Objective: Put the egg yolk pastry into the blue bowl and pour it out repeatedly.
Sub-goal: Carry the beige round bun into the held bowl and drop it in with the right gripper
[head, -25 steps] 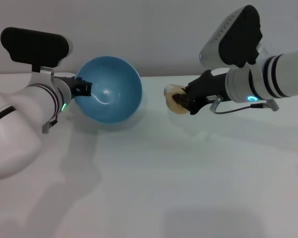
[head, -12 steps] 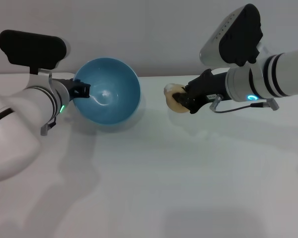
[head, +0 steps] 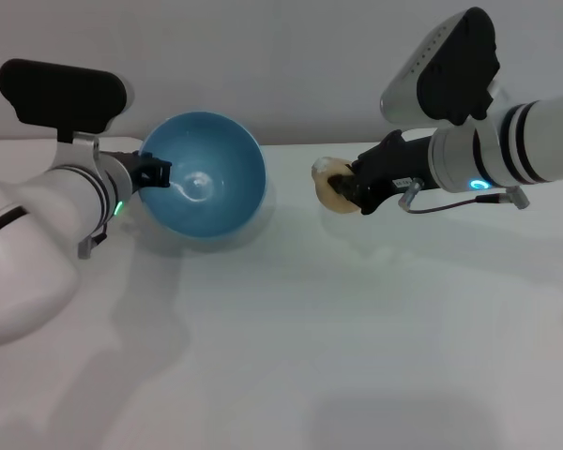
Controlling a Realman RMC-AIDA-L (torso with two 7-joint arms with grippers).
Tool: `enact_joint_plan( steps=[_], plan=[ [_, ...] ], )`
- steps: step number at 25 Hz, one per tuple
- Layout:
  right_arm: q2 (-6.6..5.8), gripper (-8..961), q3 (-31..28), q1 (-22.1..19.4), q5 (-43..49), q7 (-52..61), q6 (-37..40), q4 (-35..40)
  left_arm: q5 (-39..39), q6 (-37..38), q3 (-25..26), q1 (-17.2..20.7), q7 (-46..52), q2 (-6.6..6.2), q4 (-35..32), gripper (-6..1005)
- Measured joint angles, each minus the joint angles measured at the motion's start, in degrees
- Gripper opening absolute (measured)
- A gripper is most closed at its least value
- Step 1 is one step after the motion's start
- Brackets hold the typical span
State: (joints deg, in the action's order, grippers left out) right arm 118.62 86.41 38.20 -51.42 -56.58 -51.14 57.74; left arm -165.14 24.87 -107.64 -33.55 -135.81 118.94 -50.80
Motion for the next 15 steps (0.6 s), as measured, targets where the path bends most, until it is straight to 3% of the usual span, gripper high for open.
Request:
enact_joint_plan(
  steps=[15],
  plan=[
    [-0.06, 42, -0.1, -0.2, 0.0, -0.1, 0.0, -0.2, 0.2, 0.4, -1.4, 0.2, 2.0, -0.64, -1.1, 13]
  ],
)
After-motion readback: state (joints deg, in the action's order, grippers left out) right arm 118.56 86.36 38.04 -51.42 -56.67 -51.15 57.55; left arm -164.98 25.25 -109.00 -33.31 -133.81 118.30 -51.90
